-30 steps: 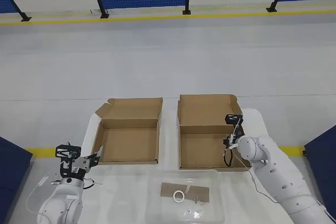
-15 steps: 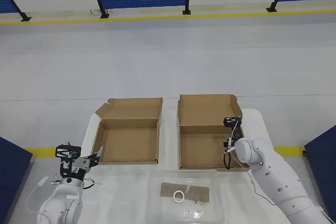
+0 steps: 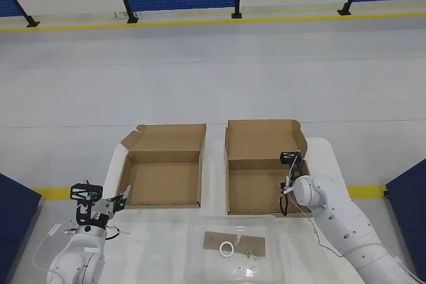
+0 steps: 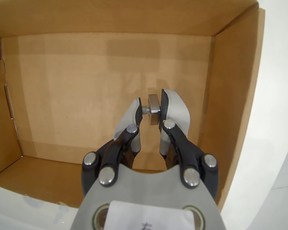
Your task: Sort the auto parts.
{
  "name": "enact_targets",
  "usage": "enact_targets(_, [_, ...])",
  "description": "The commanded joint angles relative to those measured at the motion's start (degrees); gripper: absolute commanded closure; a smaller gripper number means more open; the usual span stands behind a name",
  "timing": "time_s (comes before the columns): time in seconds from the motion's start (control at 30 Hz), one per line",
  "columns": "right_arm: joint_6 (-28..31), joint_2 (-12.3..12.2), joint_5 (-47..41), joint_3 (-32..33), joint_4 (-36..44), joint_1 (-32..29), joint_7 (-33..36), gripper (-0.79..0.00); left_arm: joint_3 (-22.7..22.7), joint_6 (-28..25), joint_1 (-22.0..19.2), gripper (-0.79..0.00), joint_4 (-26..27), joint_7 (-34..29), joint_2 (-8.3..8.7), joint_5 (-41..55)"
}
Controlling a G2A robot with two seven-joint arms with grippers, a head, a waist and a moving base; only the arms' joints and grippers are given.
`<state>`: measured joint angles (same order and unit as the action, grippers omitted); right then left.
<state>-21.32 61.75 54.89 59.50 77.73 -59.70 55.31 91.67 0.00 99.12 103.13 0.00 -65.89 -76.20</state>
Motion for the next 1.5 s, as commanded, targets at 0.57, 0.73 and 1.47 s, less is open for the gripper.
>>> enact_targets(0.57, [0.07, 1.06, 1.6, 0.35, -1.18, -0.04, -0.2, -0.262, 0.0, 0.0, 0.0, -0.785, 0.0, 0.0, 0.0, 0.0])
enact_targets(0.73, [-0.17, 1.07, 3.21, 0.91, 0.49, -0.48, 0.29, -0.329, 0.0, 0.0, 0.0, -0.785, 0.0, 0.0, 0.0, 0.0])
enact_targets(1.47, [1.55, 0.22, 3.23, 6.74, 11.76, -4.71, 2.98, -0.785, 0.0, 0.0, 0.0, -0.785, 0.0, 0.0, 0.0, 0.0])
